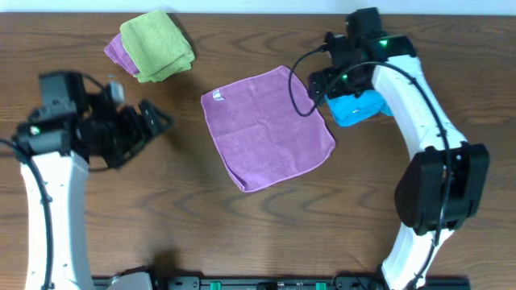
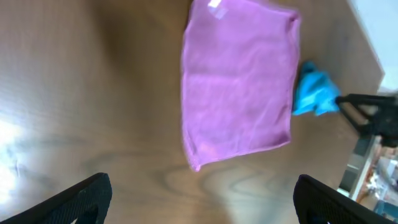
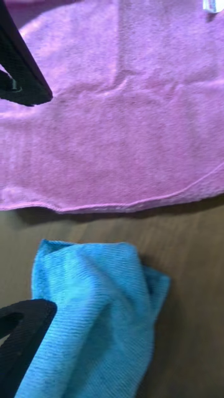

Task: Fold the cloth
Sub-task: 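Release the cloth and move both grippers to its bottom corners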

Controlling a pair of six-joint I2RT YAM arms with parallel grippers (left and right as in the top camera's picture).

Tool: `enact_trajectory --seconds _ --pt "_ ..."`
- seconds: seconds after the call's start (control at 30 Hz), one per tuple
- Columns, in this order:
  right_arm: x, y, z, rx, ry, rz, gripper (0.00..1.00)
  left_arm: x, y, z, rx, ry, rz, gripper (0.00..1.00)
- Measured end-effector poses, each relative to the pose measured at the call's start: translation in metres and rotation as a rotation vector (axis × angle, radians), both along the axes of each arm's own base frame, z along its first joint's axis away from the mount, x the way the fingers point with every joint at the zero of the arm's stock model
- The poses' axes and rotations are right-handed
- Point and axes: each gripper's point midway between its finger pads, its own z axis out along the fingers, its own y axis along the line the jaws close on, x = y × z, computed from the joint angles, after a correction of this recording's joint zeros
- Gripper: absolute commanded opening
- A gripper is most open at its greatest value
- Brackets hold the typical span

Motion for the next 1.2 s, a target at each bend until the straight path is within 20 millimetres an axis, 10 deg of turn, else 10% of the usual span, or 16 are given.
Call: enact_trajectory --seconds 0.47,1.2 --pt "-0.074 -0.016 -0.052 0.064 0.11 -0.03 0.98 -0.014 -0.042 -0.115 -0.274 0.03 0.142 0.96" --pt "-0.097 -0.029 -0.067 0.15 0.191 -0.209 0.84 -0.006 -0.139 -0.167 -0.412 0.13 0.129 0.96"
